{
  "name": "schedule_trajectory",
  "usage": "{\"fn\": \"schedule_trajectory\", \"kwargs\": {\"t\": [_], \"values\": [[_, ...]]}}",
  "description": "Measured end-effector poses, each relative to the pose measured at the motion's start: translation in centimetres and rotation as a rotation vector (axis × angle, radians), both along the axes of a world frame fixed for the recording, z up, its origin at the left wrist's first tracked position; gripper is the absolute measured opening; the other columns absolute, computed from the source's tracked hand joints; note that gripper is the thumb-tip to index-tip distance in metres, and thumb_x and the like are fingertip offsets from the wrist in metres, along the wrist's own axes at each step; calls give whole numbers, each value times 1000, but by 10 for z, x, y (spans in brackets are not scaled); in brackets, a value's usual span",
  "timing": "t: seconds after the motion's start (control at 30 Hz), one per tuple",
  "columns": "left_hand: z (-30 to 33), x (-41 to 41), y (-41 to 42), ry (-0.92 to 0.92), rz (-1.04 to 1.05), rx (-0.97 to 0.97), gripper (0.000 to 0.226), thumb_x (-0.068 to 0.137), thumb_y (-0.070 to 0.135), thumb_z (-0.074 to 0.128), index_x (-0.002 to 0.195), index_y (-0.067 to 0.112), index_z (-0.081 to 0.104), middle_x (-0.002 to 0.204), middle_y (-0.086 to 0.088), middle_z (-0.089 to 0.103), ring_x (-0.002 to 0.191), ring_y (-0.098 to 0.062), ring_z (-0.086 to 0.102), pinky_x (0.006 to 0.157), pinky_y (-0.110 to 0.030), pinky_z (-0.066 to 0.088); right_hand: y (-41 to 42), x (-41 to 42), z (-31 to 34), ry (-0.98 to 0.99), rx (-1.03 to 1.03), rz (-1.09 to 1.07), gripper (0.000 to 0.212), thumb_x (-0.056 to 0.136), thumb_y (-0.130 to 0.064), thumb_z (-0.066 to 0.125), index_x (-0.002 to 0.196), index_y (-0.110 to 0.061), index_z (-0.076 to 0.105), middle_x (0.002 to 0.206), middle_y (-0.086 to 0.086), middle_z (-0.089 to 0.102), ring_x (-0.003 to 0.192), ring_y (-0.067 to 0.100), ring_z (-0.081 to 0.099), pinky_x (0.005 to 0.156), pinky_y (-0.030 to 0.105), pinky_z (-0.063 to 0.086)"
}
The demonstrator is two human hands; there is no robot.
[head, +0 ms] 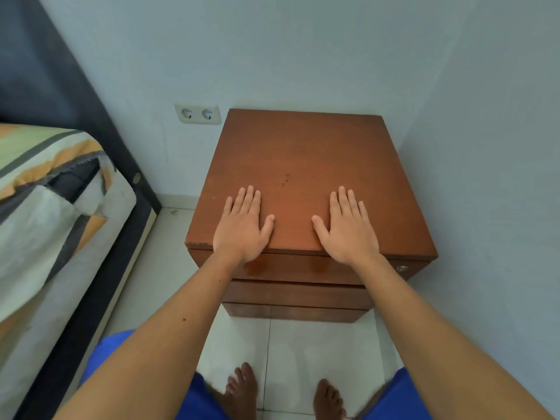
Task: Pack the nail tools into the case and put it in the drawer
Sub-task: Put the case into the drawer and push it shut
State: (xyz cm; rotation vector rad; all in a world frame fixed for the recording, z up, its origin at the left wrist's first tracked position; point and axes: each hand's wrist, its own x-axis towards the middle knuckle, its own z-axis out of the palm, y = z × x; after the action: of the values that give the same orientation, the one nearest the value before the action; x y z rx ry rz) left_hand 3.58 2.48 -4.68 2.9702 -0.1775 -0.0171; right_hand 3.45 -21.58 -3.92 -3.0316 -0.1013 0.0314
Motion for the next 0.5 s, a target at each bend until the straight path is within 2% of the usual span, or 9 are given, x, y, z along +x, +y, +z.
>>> {"fn": "schedule_trajectory", "kwargs": {"t": [0.5], "values": [[-6,-6,-1,11,12,15,79,103,66,2,170,22,0,177,2,-6,163,-16,-11,133,-40,-5,-1,-7,-6,21,-3,-2,85,103,-68,9,168,-14,3,177,7,-5,164,23,-7,133,43,0]]}}
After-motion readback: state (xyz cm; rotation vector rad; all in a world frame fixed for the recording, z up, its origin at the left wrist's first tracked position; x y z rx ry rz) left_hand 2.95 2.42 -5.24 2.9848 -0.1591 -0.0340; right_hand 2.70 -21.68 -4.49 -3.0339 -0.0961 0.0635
